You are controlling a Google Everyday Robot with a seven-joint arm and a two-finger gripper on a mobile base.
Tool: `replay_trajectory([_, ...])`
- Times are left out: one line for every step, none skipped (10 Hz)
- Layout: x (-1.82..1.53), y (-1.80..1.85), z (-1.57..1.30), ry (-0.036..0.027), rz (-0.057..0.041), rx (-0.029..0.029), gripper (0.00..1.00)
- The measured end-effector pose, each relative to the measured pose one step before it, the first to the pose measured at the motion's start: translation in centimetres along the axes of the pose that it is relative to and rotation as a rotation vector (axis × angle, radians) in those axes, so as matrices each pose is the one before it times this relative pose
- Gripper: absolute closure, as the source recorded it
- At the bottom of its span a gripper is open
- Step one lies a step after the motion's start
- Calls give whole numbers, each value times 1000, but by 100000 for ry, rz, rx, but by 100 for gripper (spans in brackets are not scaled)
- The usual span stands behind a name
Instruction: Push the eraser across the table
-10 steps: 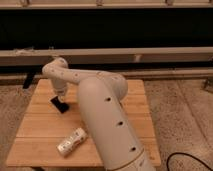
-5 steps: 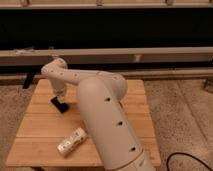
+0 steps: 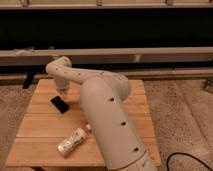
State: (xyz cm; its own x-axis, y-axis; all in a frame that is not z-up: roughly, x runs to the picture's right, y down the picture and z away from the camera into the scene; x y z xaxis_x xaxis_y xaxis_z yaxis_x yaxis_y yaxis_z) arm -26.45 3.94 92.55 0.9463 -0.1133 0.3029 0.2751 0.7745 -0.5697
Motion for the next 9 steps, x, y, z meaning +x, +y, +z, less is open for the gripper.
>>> replay_trajectory([507, -485, -80, -759, 442, 719, 84])
replay_trajectory([311, -431, 60, -717, 346, 557, 94])
replay_trajectory([-319, -173, 202, -705, -509, 6, 100])
replay_trajectory([-512, -36, 277, -360, -975, -331, 100])
replay_trajectory([-459, -30, 271, -182, -976, -438, 100])
replay_trajectory([-325, 55, 381, 226, -1047, -1039, 100])
replay_trajectory([-233, -66, 257, -91, -590, -354, 100])
replay_trajectory([-120, 53, 292, 358, -460, -900, 100])
replay_trajectory([-189, -22, 669, 506, -489, -1334, 100])
